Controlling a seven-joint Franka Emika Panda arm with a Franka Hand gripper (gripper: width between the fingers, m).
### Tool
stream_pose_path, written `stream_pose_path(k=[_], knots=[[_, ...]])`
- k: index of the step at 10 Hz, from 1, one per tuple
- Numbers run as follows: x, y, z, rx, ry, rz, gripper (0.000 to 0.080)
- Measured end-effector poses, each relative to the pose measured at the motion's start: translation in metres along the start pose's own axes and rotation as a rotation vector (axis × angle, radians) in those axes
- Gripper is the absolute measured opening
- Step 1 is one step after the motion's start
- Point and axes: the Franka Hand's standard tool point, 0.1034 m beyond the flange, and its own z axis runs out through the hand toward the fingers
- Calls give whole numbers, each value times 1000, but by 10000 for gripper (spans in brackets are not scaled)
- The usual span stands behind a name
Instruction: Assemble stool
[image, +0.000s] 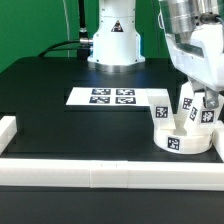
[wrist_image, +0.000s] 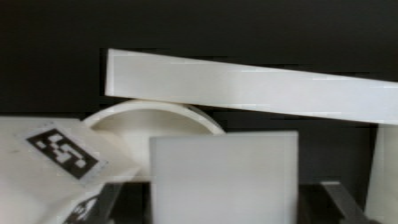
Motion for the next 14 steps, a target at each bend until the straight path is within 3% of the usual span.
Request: stream_pose_path(k=[1, 2, 3, 4, 5, 7, 9, 11, 12, 14], knots=[[0, 0, 0, -1, -8, 59, 340], [-1, 0, 0, -1, -10, 78, 397], [-1, 0, 0, -1, -11, 57, 532], [0, 0, -2, -6, -14, 32, 532], [-1, -2, -5, -12, -20, 1, 629], [-3, -6, -13, -3, -24, -61, 643], [-3, -5, -11, -6, -24, -94, 648], [-2, -5, -11, -5, -24, -269, 649], [-5, -3, -11, -24, -26, -384, 649], [-1, 1, -8, -17, -9, -533, 649]])
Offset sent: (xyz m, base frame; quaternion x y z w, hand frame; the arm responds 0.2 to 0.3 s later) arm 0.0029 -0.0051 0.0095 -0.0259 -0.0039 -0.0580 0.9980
